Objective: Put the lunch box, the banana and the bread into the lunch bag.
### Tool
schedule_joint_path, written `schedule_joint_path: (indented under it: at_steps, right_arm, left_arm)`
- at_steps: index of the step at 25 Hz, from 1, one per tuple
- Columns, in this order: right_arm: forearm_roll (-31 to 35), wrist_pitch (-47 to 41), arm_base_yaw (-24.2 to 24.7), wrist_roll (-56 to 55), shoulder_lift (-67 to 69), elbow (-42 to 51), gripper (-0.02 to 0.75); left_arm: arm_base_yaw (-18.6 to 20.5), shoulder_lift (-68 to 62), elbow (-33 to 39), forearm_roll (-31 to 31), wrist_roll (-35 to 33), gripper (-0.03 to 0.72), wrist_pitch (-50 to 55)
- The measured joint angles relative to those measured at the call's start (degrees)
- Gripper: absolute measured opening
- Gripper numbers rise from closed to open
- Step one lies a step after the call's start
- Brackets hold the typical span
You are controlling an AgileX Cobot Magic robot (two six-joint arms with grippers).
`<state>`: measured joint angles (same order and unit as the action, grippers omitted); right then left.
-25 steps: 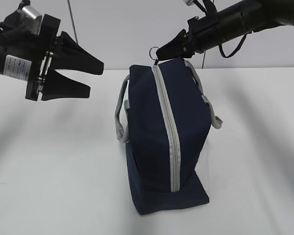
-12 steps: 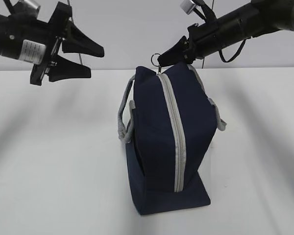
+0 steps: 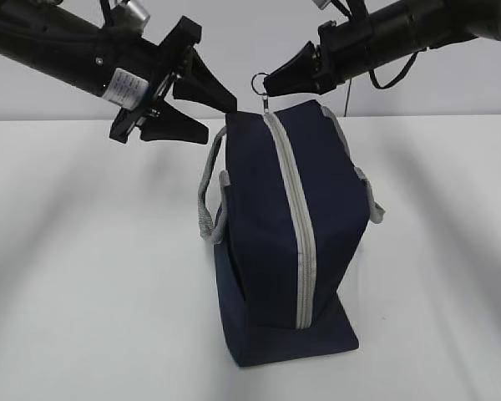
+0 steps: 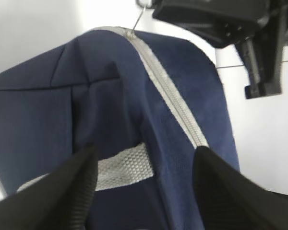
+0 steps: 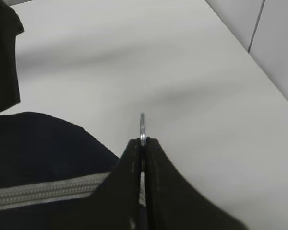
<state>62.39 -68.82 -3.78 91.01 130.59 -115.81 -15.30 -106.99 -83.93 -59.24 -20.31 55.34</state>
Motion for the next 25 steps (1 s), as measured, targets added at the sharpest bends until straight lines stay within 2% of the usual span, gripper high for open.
schedule_joint_path:
  at_steps: [11,25]
  right_arm:
    - [-0.7,-0.1,0.0,7.3,0.0,-0.4,-0.016]
    - [-0.9,-0.3,0.0,9.6,0.0,-1.2,-0.016]
  left_arm:
    - [-0.2,-1.9,-0.6,0.1,1.8,0.434,-3.7]
    - [-0.3,-3.7,-0.7,-2.8,1.9,0.433,-6.7]
